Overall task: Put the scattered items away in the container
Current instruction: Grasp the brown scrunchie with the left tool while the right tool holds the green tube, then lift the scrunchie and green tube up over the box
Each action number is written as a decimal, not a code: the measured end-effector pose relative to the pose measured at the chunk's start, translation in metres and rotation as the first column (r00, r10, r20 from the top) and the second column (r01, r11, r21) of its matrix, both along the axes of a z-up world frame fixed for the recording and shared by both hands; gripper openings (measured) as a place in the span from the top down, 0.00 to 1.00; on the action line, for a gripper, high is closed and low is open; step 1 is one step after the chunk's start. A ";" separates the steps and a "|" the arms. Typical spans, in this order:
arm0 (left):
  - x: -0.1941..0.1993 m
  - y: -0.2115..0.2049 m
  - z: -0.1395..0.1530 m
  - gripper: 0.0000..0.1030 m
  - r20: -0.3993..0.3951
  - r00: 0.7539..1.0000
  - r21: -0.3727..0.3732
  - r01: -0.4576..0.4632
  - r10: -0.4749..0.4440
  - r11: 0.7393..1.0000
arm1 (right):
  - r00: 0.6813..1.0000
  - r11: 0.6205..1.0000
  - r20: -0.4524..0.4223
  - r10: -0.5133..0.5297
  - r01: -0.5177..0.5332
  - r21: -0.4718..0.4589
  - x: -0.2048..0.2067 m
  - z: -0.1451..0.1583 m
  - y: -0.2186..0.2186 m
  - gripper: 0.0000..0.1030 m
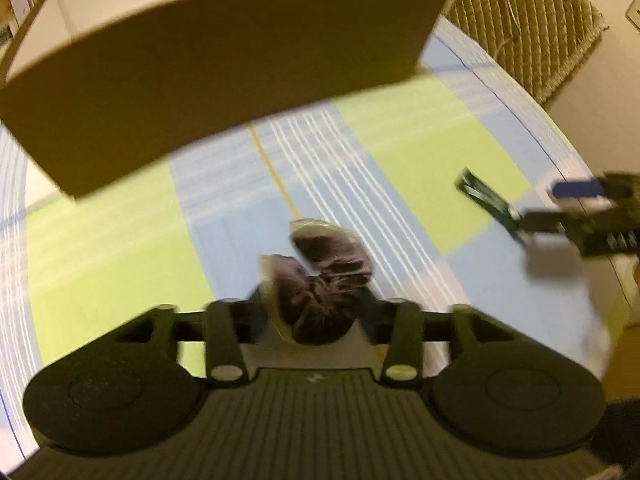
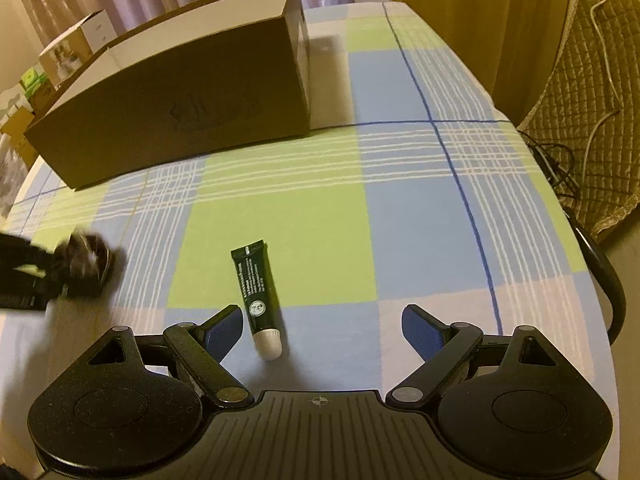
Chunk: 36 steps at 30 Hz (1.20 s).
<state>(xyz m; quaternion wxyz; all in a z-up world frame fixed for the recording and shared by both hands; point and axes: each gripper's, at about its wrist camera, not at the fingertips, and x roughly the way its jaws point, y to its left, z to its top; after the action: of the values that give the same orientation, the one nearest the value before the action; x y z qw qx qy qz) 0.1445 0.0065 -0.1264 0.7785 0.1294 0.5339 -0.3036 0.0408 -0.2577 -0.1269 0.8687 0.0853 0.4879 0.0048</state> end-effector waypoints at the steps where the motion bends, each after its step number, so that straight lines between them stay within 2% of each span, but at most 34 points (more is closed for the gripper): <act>1: -0.006 0.001 -0.001 0.40 0.000 1.000 0.001 0.001 -0.001 1.000 | 1.000 1.000 -0.004 0.006 -0.006 -0.003 0.001 -0.001 0.001 0.11; 3: -0.007 -0.003 -0.002 0.31 0.011 1.000 0.009 -0.011 0.011 1.000 | 1.000 1.000 -0.012 0.018 -0.018 -0.006 0.002 -0.004 0.004 0.11; 7: 0.003 -0.011 -0.003 0.30 0.039 0.999 0.002 -0.034 0.034 0.999 | 0.999 0.999 -0.023 0.041 -0.041 -0.031 0.003 -0.009 0.011 0.11; 9: 0.007 -0.015 -0.004 0.30 0.060 0.998 0.017 -0.036 0.034 0.999 | 0.998 0.998 -0.037 0.052 -0.054 -0.037 0.004 -0.012 0.013 0.00; 11: 0.008 -0.014 -0.003 0.31 0.074 0.997 0.012 -0.030 0.029 0.999 | 0.997 0.997 -0.040 0.063 -0.065 -0.045 0.002 -0.014 0.015 0.00; 13: 0.007 -0.015 -0.004 0.37 0.080 0.997 0.011 -0.024 0.023 1.000 | 0.997 0.995 -0.034 0.073 -0.075 -0.064 0.000 -0.015 0.018 0.00; 14: 0.007 -0.016 -0.006 0.51 0.083 0.996 0.015 -0.021 0.019 1.000 | 0.997 0.995 -0.033 0.074 -0.076 -0.072 0.000 -0.015 0.019 0.00; 15: 0.008 -0.017 -0.008 0.61 0.084 0.996 0.022 -0.015 0.013 1.000 | 0.996 0.993 -0.037 0.081 -0.084 -0.086 0.000 -0.016 0.021 0.00; 18: 0.008 -0.018 -0.006 0.67 0.090 0.996 0.019 0.005 -0.006 1.000 | 0.991 0.982 -0.053 0.123 -0.130 -0.141 0.001 -0.017 0.029 0.00; 24: -0.001 -0.010 0.003 0.67 0.053 0.998 0.021 0.039 -0.040 0.999 | 0.988 0.983 -0.088 0.127 -0.137 -0.124 0.009 -0.016 0.026 0.00; 27: -0.006 -0.007 -0.001 0.66 0.048 0.998 0.051 0.038 -0.041 0.998 | 0.989 0.986 -0.058 0.137 -0.142 -0.091 0.011 -0.015 0.026 0.00; 30: -0.007 -0.004 -0.001 0.64 0.053 0.998 0.039 0.027 -0.029 0.999 | 0.986 0.982 -0.040 0.163 -0.166 -0.090 0.016 -0.014 0.034 0.00; 31: -0.006 -0.003 -0.001 0.63 0.056 0.998 0.041 0.027 -0.029 0.999 | 0.983 0.979 -0.037 0.177 -0.180 -0.092 0.019 -0.014 0.037 0.03; 34: -0.004 -0.004 -0.001 0.62 0.062 0.998 0.045 0.028 -0.031 0.999 | 0.978 0.970 -0.047 0.202 -0.207 -0.131 0.027 -0.016 0.046 0.05; 36: -0.003 -0.004 -0.002 0.62 0.065 0.997 0.046 0.029 -0.032 0.999 | 0.978 0.970 -0.043 0.202 -0.206 -0.131 0.030 -0.016 0.047 0.12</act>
<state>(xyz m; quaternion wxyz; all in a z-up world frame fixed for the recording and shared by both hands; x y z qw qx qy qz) 0.1418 0.0028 -0.1280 0.7877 0.1649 0.5127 -0.2990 0.0710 -0.2107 -0.1426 0.8601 -0.0242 0.5061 0.0598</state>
